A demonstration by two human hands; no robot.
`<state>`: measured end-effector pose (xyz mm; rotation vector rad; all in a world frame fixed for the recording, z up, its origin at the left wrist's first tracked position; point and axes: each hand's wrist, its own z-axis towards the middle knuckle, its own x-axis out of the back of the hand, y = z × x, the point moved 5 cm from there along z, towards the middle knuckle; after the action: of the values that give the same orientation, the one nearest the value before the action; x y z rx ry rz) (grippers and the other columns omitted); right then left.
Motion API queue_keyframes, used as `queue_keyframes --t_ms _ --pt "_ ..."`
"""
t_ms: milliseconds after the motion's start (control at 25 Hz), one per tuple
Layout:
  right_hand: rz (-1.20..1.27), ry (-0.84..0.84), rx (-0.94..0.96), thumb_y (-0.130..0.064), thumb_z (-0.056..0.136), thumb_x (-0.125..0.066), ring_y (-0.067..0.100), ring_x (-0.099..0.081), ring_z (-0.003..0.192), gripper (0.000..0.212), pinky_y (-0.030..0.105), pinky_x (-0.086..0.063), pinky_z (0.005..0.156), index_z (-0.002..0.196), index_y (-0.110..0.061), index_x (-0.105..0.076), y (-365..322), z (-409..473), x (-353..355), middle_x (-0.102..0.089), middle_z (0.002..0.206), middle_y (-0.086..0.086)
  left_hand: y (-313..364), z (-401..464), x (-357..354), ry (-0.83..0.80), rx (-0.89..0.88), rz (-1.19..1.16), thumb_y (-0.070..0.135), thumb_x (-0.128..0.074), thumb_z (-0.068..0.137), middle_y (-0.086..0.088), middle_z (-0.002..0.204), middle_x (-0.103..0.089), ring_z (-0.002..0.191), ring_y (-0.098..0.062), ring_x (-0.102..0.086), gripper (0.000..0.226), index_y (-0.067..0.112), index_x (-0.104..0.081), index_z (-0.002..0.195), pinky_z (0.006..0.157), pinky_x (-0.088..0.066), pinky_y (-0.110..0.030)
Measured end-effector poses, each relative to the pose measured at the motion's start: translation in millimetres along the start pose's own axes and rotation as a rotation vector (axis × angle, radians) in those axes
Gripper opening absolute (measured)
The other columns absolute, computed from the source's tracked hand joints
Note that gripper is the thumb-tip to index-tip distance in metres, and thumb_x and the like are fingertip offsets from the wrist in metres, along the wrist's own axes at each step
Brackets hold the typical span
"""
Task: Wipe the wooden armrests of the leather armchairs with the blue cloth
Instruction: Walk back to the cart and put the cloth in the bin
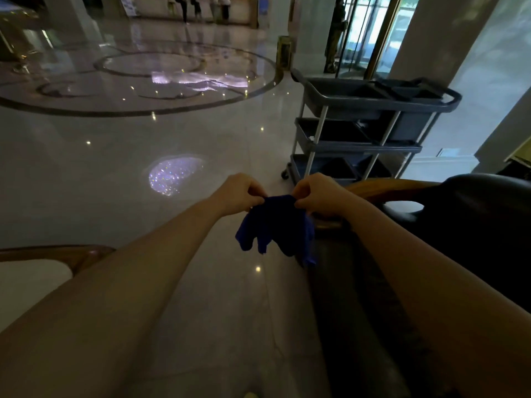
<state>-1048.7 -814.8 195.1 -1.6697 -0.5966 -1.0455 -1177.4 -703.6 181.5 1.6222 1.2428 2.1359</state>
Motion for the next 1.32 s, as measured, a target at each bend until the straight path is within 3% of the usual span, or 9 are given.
queue_keyframes --t_ms 120,280,480,560,720,880,1040,1200,1320 --pt "0.023 -0.019 -0.013 -0.006 0.079 -0.064 0.006 -0.063 0.063 0.014 0.007 -0.047 0.047 0.092 -0.009 -0.068 17.9 80.3 21.4 -0.066 0.079 0.001 -23.9 78.7 21.2 -0.016 0.006 0.0 0.004 -0.062 0.079 -0.003 0.075 -0.065 0.068 -0.012 -0.063 0.014 0.006 -0.071 0.089 0.064 -0.056 -0.025" --pt "0.053 -0.005 -0.038 -0.006 0.079 -0.064 0.0 -0.057 0.061 0.012 0.001 -0.039 0.041 0.09 -0.01 -0.068 36.1 186.1 43.0 -0.059 0.068 -0.008 -60.7 186.2 53.6 -0.026 -0.018 0.018 0.004 -0.062 0.079 -0.002 0.074 -0.065 0.066 -0.012 -0.063 0.014 0.007 -0.072 0.088 0.061 -0.055 -0.02" --pt "0.074 0.061 -0.09 -0.005 0.078 -0.064 0.003 -0.06 0.063 0.012 0.003 -0.042 0.043 0.088 -0.011 -0.068 61.4 313.1 73.9 -0.063 0.073 -0.002 -100.1 324.0 89.6 -0.069 -0.1 0.067 0.005 -0.062 0.08 -0.004 0.076 -0.065 0.064 -0.008 -0.061 0.014 0.006 -0.071 0.089 0.06 -0.053 -0.019" --pt "0.072 0.1 -0.125 -0.005 0.079 -0.063 0.009 -0.062 0.068 0.015 0.008 -0.046 0.049 0.093 -0.007 -0.069 69.1 359.7 94.1 -0.064 0.078 0.002 -109.3 379.3 107.7 -0.099 -0.135 0.085 0.006 -0.062 0.08 -0.004 0.079 -0.066 0.066 -0.01 -0.062 0.014 0.006 -0.071 0.09 0.06 -0.051 -0.016" --pt "0.091 0.159 -0.21 -0.005 0.079 -0.063 0.009 -0.06 0.069 0.017 0.017 -0.048 0.063 0.095 -0.007 -0.068 91.1 456.3 137.9 -0.064 0.082 0.003 -120.1 492.8 143.7 -0.16 -0.232 0.161 0.009 -0.061 0.082 -0.008 0.083 -0.068 0.074 -0.02 -0.066 0.016 0.005 -0.071 0.093 0.07 -0.054 -0.027" --pt "0.078 0.214 -0.233 -0.008 0.079 -0.065 0.007 -0.058 0.07 0.017 0.022 -0.046 0.071 0.095 -0.008 -0.069 115.2 526.5 175.1 -0.063 0.082 0.001 -125.5 587.2 160.6 -0.199 -0.295 0.162 0.009 -0.061 0.082 -0.002 0.075 -0.065 0.059 -0.003 -0.06 0.013 0.007 -0.071 0.091 0.052 -0.048 -0.006" --pt "0.113 0.268 -0.269 -0.006 0.077 -0.065 0.008 -0.063 0.059 0.012 0.022 -0.054 0.061 0.084 -0.015 -0.069 158.1 598.3 213.4 -0.067 0.075 0.003 -124.0 690.4 165.6 -0.229 -0.367 0.158 0.011 -0.063 0.082 0.001 0.076 -0.064 0.063 -0.004 -0.062 0.013 0.01 -0.071 0.092 0.054 -0.051 -0.011" --pt "0.11 0.324 -0.293 -0.005 0.076 -0.066 -0.002 -0.06 0.051 0.014 0.006 -0.044 0.047 0.081 -0.017 -0.068 202.2 669.4 269.5 -0.064 0.07 -0.003 -110.9 797.8 171.9 -0.221 -0.419 0.135 0.01 -0.062 0.081 0.001 0.077 -0.066 0.068 -0.009 -0.065 0.012 0.011 -0.072 0.09 0.057 -0.053 -0.014" --pt "0.091 0.355 -0.334 -0.004 0.076 -0.066 0.001 -0.059 0.058 0.012 0.008 -0.047 0.05 0.085 -0.011 -0.07 236.0 714.4 315.1 -0.064 0.069 -0.003 -93.4 872.3 173.6 -0.244 -0.475 0.121 0.007 -0.063 0.081 -0.002 0.081 -0.066 0.071 -0.012 -0.064 0.015 0.008 -0.071 0.094 0.06 -0.055 -0.015"
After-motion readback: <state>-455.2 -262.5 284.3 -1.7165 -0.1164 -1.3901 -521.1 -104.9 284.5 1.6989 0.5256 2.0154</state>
